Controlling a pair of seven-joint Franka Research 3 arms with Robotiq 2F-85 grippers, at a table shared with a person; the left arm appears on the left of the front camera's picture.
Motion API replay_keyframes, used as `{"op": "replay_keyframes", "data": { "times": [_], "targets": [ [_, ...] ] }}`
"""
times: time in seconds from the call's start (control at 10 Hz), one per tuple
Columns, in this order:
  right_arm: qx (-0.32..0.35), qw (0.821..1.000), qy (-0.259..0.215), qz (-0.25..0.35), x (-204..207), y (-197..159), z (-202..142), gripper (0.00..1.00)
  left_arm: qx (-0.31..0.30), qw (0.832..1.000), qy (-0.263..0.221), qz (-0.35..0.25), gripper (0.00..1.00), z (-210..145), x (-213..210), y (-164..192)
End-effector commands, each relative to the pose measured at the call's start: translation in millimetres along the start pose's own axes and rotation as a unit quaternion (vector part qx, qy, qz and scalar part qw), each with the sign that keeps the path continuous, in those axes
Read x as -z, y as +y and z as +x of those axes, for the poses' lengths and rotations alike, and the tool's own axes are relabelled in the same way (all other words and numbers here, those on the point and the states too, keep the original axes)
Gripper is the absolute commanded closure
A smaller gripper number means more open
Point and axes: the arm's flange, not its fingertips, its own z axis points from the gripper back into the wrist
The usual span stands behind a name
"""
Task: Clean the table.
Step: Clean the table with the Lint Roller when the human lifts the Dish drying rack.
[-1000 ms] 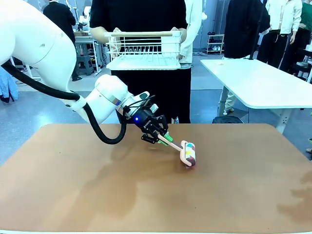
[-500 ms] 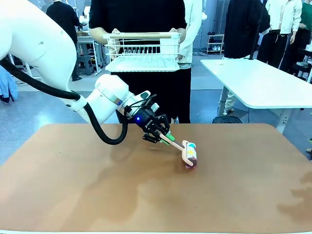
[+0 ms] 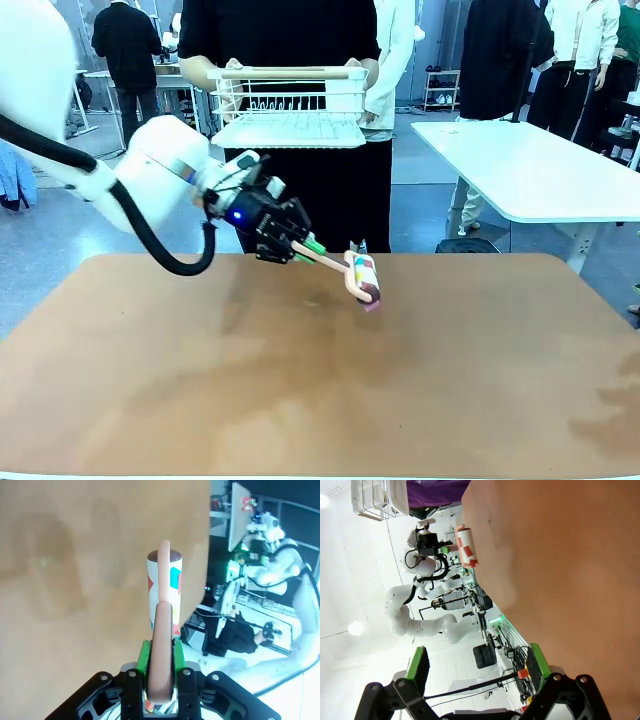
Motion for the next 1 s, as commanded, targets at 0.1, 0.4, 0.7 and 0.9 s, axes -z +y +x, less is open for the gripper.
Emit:
{"op": "replay_keyframes", "data": {
  "times": [0.1,0.4,0.7,0.9],
  "targets": [
    [-0.002,1.000,0.000,-0.003,1.0,2.3,0.0,0.00,0.017,1.000,-0.003,-0.013,0.78,-36.5,-47.2,5.8],
    [-0.002,1.000,0.000,-0.003,1.0,2.3,0.0,0.00,0.029,0.999,-0.015,0.011,0.78,-62.4,-115.3,13.3],
    [-0.002,1.000,0.000,-0.003,1.0,2.3,0.0,0.00,0.025,0.997,-0.031,0.063,0.78,-96.8,-200.3,43.4],
    [-0.002,1.000,0.000,-0.003,1.0,2.3,0.0,0.00,0.022,0.999,-0.030,0.034,0.78,-112.0,-255.5,69.2]
  ]
}}
